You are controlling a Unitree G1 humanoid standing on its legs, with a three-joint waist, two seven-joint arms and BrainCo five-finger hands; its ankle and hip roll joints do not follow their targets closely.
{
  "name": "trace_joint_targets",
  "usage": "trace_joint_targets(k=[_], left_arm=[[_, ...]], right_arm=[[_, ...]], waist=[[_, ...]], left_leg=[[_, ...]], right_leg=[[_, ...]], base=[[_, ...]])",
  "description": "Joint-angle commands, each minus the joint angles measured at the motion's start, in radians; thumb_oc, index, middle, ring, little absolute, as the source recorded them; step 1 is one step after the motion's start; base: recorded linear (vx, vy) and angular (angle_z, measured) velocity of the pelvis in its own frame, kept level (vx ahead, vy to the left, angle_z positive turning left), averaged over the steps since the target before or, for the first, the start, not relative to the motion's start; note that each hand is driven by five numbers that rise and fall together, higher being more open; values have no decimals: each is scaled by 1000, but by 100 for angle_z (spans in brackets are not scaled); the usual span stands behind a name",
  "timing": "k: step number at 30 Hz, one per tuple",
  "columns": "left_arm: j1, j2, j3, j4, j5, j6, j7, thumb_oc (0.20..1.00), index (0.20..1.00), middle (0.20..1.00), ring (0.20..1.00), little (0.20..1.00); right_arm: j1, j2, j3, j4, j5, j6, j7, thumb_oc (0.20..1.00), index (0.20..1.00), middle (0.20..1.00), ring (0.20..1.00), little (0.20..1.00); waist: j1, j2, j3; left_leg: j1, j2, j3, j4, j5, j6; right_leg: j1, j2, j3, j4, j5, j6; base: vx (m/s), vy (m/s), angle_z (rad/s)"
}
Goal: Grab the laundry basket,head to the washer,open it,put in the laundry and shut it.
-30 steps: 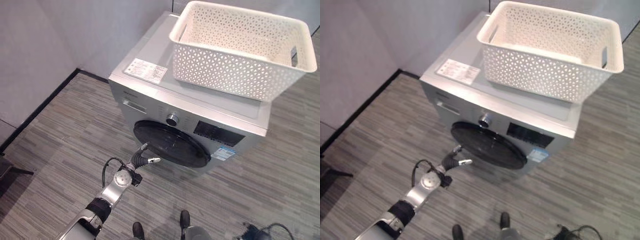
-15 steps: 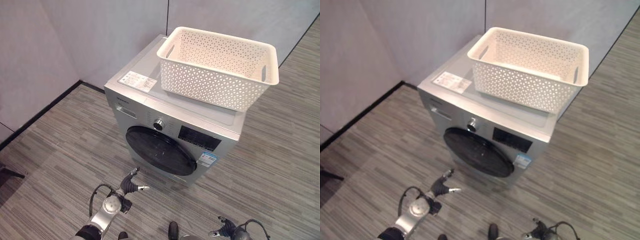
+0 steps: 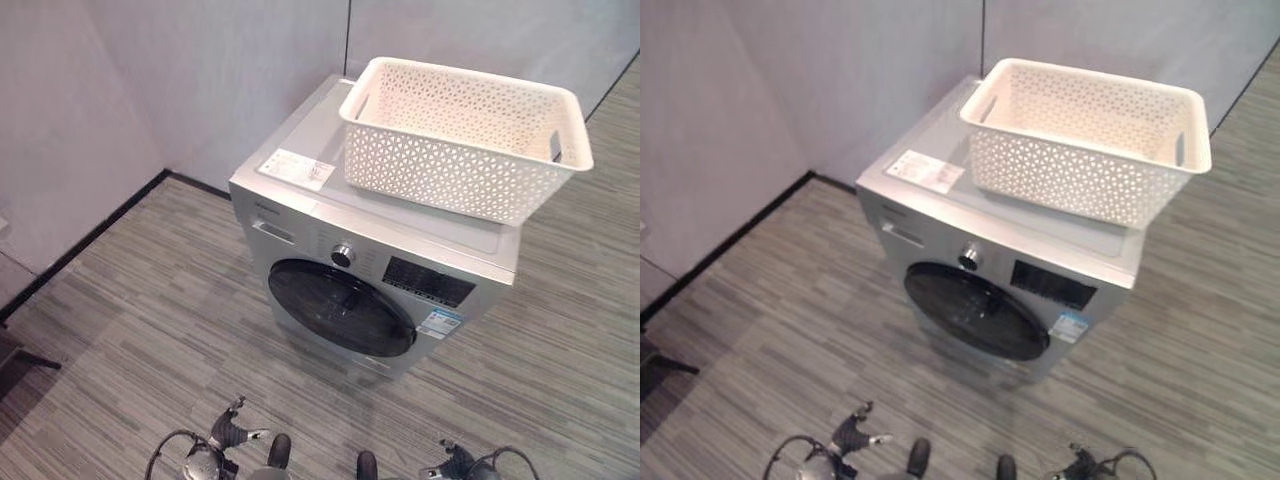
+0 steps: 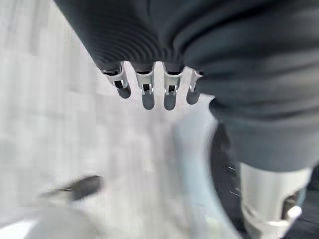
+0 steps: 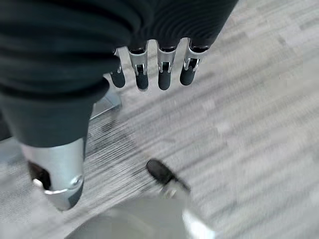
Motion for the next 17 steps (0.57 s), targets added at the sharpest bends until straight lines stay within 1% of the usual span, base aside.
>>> trace_joint_targets(k=[1, 3, 6, 7, 9, 13, 17], left_arm=[[-31, -17, 35, 20, 25, 2, 10, 1000, 1000, 1000, 1000, 1000], [-18, -41, 59, 66, 20, 11, 7, 1000, 1000, 1000, 1000, 1000], [-18, -41, 59, 66, 20, 11, 7, 1000, 1000, 1000, 1000, 1000], [-1, -61, 67, 81, 11, 14, 1, 1000, 1000, 1000, 1000, 1000], [2, -69, 66, 83, 6, 13, -3, 1000, 1000, 1000, 1000, 1000], [-2, -79, 64, 83, -7, 14, -10, 1000, 1000, 1000, 1000, 1000], [-5, -84, 59, 76, -26, 13, -15, 1000, 1000, 1000, 1000, 1000]], right_arm=[[12, -14, 10, 39, 60, 12, 0, 1000, 1000, 1000, 1000, 1000], [27, 10, -26, 49, 97, 18, -3, 1000, 1000, 1000, 1000, 1000], [27, 10, -26, 49, 97, 18, -3, 1000, 1000, 1000, 1000, 1000], [41, 22, -35, 57, 112, 22, 6, 1000, 1000, 1000, 1000, 1000], [45, 28, -32, 68, 106, 26, 12, 1000, 1000, 1000, 1000, 1000], [50, 31, -33, 84, 98, 34, 18, 1000, 1000, 1000, 1000, 1000], [44, 40, -14, 80, 91, 38, 19, 1000, 1000, 1000, 1000, 1000]], waist=[[-4, -13, -38], [-20, -5, -53], [-19, -5, -53], [-31, 1, -59], [-34, 4, -59], [-48, 4, -67], [-50, 4, -76]], left_leg=[[-9, 39, 0, 20, -48, -3], [15, 32, 32, 6, -56, 8], [16, 32, 33, 6, -56, 8], [29, 23, 48, 5, -65, 18], [35, 19, 63, 6, -71, 23], [45, 19, 89, 5, -74, 26], [56, 21, 97, 5, -78, 28]], right_leg=[[-44, 10, -3, 16, -18, 26], [-47, 1, 23, 12, -8, 34], [-47, 1, 24, 12, -8, 34], [-56, 0, 55, 11, 3, 39], [-61, 0, 70, 11, 9, 43], [-63, -3, 85, 9, 14, 48], [-57, -3, 93, 9, 14, 48]], base=[[4, 99, -20], [12, 124, -34], [-5, 40, -34], [-40, 77, -21], [-41, 61, -29], [-17, 17, -37], [-1, -3, -15]])
